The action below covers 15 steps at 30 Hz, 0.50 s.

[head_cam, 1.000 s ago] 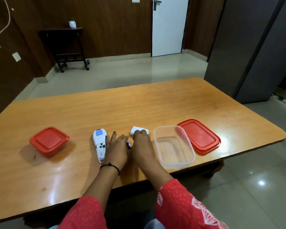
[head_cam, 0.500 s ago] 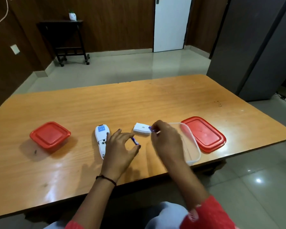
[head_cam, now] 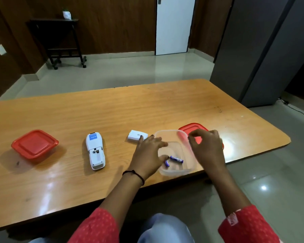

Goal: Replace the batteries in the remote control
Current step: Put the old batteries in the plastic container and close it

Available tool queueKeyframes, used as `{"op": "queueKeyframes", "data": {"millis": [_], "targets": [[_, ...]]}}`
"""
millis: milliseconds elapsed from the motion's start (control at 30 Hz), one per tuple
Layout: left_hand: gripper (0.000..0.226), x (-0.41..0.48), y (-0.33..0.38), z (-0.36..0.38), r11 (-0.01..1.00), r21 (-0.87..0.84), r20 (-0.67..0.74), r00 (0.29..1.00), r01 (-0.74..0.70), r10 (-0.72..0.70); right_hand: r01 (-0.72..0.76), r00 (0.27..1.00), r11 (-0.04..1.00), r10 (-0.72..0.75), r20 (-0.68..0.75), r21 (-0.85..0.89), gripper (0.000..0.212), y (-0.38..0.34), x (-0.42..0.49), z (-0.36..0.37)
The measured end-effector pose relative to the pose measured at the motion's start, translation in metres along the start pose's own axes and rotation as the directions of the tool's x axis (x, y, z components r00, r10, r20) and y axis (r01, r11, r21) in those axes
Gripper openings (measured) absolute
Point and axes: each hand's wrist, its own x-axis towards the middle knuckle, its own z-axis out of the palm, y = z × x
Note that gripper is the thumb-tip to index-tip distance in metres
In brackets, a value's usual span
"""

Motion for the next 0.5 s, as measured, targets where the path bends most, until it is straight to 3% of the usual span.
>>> {"op": "queueKeyframes", "data": {"millis": [33,100,167,233,333,400,500], "targets": [[0.044,-0.003,0.0,-0.001,0.986,-0.16,-0.08,0.995,0.039,-0.053,-0.048,0.998,0.999,0.048,-0.033,0.002,0.024,0.012,0.008,-0.002],[0.046,-0.009,0.0,-0.002,0.904,-0.397,-0.118,0.968,0.157,-0.22,-0.192,0.978,0.97,0.202,0.053,-0.149,0.046,0.038,0.026,0.0],[0.049,-0.015,0.001,0.0,0.796,-0.527,-0.013,0.934,0.297,-0.357,-0.308,0.901,0.883,0.39,0.19,-0.354,0.076,0.061,0.037,0.004],[0.048,-0.017,0.0,0.004,0.667,-0.633,0.094,0.895,0.392,-0.437,-0.333,0.863,0.849,0.45,0.231,-0.411,0.085,0.073,0.041,0.007],[0.046,-0.018,-0.001,0.008,0.534,-0.726,0.165,0.863,0.434,-0.477,-0.353,0.889,0.897,0.41,0.203,-0.266,0.083,0.077,0.045,0.006],[0.045,-0.02,-0.001,0.009,0.42,-0.792,0.208,0.843,0.442,-0.495,-0.362,0.916,0.93,0.368,0.16,-0.063,0.076,0.07,0.045,-0.002],[0.044,-0.022,0.002,0.009,0.316,-0.835,0.248,0.821,0.45,-0.514,-0.157,0.985,0.955,0.171,-0.034,0.251,0.048,0.045,0.033,-0.015]]}}
